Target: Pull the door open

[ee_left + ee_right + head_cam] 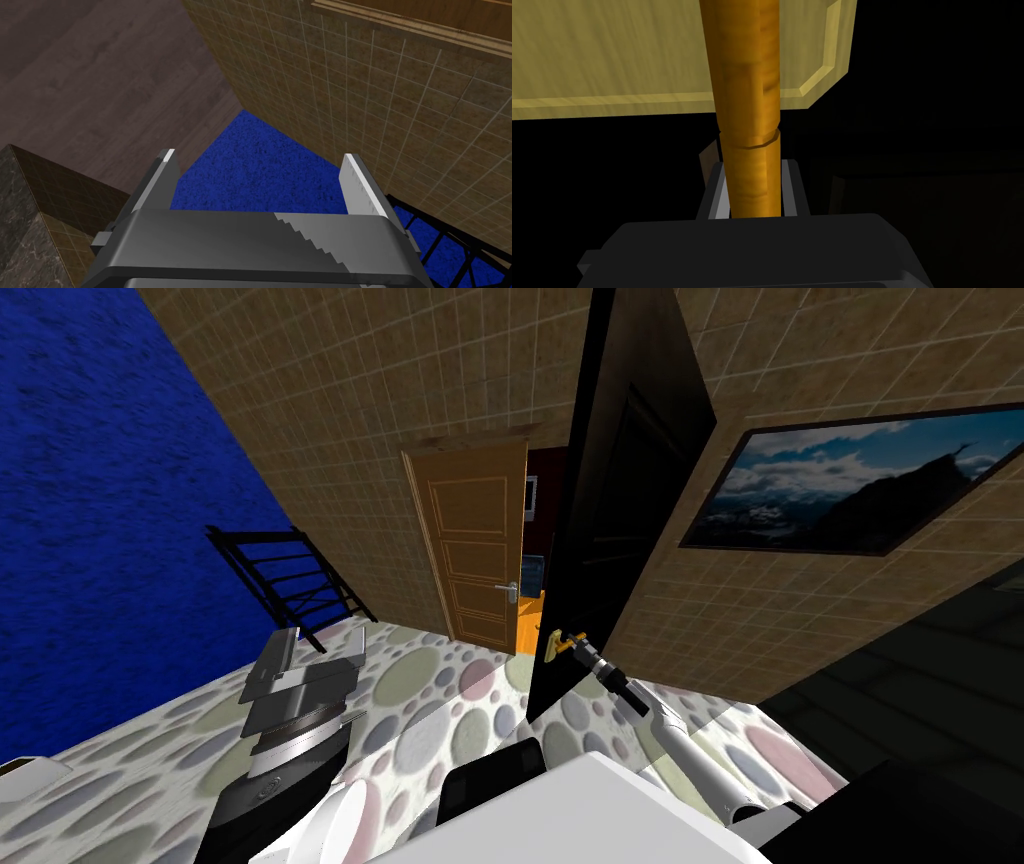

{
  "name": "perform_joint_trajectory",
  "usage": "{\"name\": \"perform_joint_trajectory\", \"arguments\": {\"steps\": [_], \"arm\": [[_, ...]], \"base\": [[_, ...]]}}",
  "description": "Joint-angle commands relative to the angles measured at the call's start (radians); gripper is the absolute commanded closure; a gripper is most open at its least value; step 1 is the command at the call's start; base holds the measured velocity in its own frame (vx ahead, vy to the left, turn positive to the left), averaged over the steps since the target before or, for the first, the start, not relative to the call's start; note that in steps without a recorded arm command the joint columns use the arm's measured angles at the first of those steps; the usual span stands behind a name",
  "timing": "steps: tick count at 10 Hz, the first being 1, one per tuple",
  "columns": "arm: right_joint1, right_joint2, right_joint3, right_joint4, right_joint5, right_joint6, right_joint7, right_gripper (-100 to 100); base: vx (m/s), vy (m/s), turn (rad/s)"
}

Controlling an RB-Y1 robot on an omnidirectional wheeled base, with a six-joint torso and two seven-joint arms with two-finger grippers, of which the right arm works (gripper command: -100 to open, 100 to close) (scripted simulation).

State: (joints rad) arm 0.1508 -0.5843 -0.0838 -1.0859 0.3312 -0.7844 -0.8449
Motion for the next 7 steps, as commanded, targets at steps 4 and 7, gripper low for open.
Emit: {"name": "perform_joint_trajectory", "arguments": {"steps": [4,7], "arm": [[0.001,-0.018,0.006,0.028,0.006,-0.054,-0.014,100],[0.002,-0.03,0.01,0.047,0.01,-0.092,-0.024,100]], "base": [[-0.201,-0.105,0.175],[-0.211,-0.108,0.151]]}}
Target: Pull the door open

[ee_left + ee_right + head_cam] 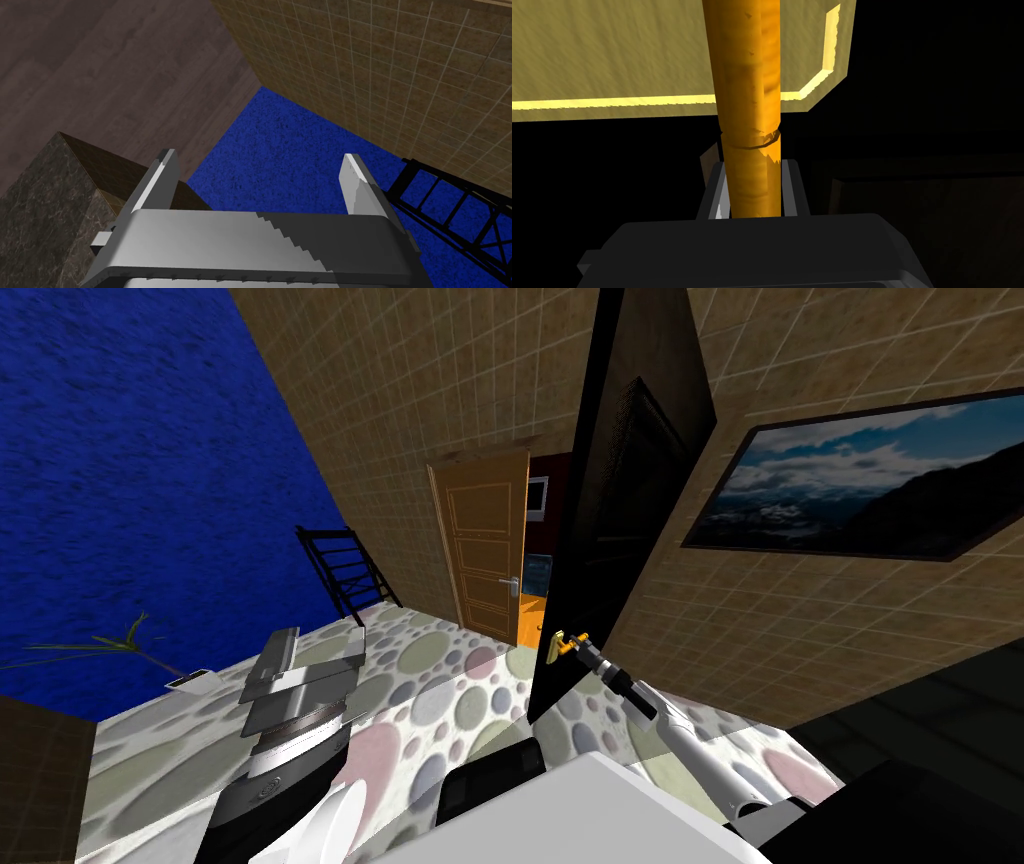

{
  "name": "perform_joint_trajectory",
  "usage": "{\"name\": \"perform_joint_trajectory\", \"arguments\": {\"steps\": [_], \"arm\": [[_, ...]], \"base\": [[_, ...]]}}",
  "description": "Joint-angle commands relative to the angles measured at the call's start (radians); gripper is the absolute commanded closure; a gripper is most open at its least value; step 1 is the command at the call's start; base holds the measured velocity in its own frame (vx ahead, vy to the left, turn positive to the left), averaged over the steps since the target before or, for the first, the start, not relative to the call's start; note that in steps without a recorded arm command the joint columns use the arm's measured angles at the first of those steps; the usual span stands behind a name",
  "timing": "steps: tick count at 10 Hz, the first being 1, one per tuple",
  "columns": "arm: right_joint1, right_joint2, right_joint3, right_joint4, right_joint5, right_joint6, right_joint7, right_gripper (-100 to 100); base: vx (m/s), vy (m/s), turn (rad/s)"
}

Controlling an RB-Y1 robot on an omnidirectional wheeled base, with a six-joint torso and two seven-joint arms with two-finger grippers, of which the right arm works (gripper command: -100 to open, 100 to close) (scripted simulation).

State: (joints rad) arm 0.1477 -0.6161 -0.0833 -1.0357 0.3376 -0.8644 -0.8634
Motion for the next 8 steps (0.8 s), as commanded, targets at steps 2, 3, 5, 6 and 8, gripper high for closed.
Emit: {"name": "perform_joint_trajectory", "arguments": {"steps": [2,3,5,6,8], "arm": [[0.006,-0.005,0.012,0.007,0.005,-0.032,-0.01,100],[0.006,-0.009,0.013,0.012,0.007,-0.043,-0.013,100],[0.003,-0.013,0.009,0.02,0.007,-0.043,-0.013,100],[0.002,-0.015,0.01,0.024,0.008,-0.05,-0.015,100],[0.0,-0.019,0.011,0.034,0.011,-0.066,-0.018,100]], "base": [[-0.199,-0.138,0.124],[-0.19,-0.107,0.118],[-0.106,-0.065,0.089],[-0.23,-0.124,0.207],[-0.206,-0.107,0.158]]}}
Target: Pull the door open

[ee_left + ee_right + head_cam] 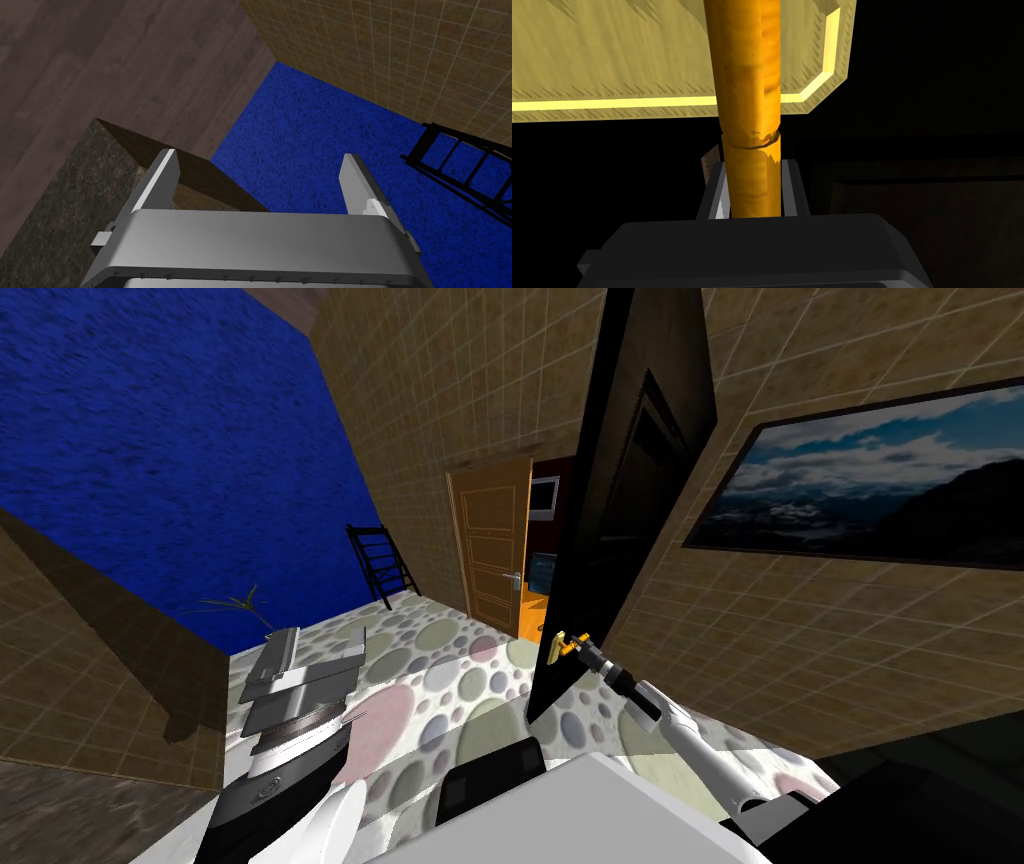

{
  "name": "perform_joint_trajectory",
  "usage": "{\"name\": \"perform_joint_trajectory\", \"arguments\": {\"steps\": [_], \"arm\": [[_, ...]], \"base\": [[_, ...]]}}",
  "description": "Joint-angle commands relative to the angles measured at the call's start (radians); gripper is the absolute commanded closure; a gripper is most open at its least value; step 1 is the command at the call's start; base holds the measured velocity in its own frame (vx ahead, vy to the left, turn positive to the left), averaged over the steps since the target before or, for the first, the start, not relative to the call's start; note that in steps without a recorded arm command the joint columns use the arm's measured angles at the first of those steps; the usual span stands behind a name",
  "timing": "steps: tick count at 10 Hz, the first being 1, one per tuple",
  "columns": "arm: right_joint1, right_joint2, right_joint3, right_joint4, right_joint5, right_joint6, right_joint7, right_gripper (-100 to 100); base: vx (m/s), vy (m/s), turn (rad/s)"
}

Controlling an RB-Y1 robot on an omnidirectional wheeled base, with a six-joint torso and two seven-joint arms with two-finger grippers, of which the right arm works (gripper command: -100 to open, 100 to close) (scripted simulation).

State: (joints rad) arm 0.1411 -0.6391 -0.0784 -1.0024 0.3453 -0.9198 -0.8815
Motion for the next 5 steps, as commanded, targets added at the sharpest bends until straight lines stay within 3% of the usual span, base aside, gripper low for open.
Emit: {"name": "perform_joint_trajectory", "arguments": {"steps": [1,5], "arm": [[0.005,0.002,0.007,0.007,0.005,-0.019,-0.002,100],[0.001,-0.005,0.01,0.025,0.01,-0.048,-0.008,100]], "base": [[-0.177,-0.12,0.163],[-0.192,-0.114,0.146]]}}
